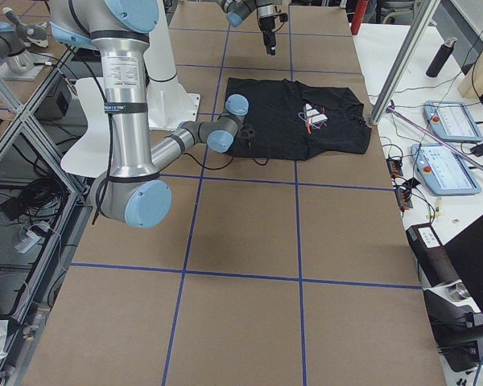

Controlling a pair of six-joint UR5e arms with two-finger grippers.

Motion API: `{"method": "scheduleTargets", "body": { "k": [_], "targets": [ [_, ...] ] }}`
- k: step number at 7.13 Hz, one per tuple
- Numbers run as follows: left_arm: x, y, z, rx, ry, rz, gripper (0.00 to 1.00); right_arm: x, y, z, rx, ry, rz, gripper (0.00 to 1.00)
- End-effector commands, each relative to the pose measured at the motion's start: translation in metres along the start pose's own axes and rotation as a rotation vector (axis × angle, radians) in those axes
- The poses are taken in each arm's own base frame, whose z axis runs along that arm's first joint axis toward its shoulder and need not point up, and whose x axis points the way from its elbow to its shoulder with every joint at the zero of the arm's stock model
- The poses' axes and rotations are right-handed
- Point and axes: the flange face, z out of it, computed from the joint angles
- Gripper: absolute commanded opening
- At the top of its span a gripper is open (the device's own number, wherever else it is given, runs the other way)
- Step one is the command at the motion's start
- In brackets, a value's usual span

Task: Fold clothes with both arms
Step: 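Lower the right gripper to the hem corner nearest it while the left gripper descends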

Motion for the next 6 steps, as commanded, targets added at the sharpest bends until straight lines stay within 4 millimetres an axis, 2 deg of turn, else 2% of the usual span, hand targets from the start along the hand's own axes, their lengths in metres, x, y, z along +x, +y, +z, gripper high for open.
{"method": "scheduleTargets", "body": {
  "k": [1,2,4,6],
  "targets": [
    [-0.011,0.032,0.012,-0.059,-0.021,0.009,1.00,-0.005,-0.004,-0.013,-0.010,-0.030,-0.003,0.00],
    [-0.022,0.053,0.021,-0.098,-0.044,0.013,1.00,-0.009,-0.003,-0.023,-0.008,-0.053,-0.013,0.00],
    [-0.037,0.102,0.038,-0.165,-0.083,-0.002,1.00,-0.012,-0.001,-0.025,-0.006,-0.070,-0.027,0.00],
    [-0.049,0.129,0.052,-0.212,-0.118,-0.004,1.00,-0.014,0.001,-0.030,-0.012,-0.082,-0.032,0.00]
  ]
}}
